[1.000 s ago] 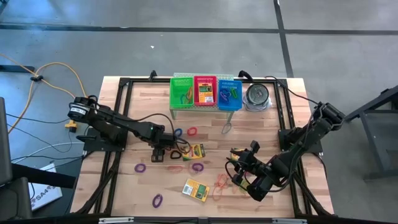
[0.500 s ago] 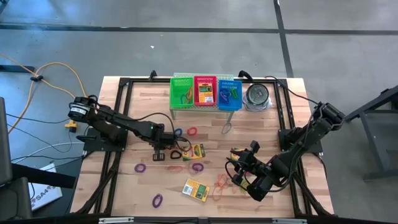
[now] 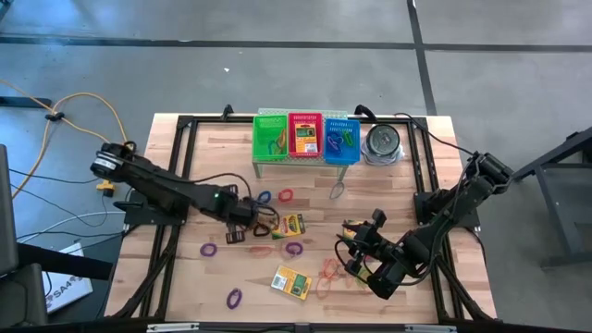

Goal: Pick & Place Office Desk Supplies
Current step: Put the orange rubber band into the green bin on the shelf

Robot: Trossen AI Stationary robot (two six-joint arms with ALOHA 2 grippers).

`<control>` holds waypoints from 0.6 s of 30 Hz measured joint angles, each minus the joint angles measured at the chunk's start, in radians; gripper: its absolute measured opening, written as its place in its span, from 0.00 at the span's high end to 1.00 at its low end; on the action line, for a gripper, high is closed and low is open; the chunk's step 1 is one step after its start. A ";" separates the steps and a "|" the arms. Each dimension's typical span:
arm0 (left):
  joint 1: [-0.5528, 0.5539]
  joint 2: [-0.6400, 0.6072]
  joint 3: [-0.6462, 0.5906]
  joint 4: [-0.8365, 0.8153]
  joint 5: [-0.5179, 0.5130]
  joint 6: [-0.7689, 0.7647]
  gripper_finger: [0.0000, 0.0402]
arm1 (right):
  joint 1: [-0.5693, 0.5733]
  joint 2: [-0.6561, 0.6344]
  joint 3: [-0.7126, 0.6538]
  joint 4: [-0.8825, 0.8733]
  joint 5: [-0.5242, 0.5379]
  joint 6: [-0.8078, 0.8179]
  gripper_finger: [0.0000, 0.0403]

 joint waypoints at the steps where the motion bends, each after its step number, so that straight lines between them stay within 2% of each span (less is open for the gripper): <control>1: -0.017 -0.010 0.012 -0.005 -0.006 -0.022 1.00 | 0.000 0.000 0.000 0.000 -0.004 0.000 0.68; 5: -0.084 -0.042 0.079 -0.006 -0.053 -0.079 1.00 | 0.000 0.000 0.000 0.002 -0.015 0.000 0.68; 10: -0.118 -0.067 0.195 -0.006 -0.149 -0.256 1.00 | 0.000 0.000 0.000 0.002 -0.019 0.000 0.68; 18: -0.132 -0.071 0.352 -0.004 -0.206 -0.270 1.00 | 0.000 0.000 0.000 0.002 -0.021 0.000 0.68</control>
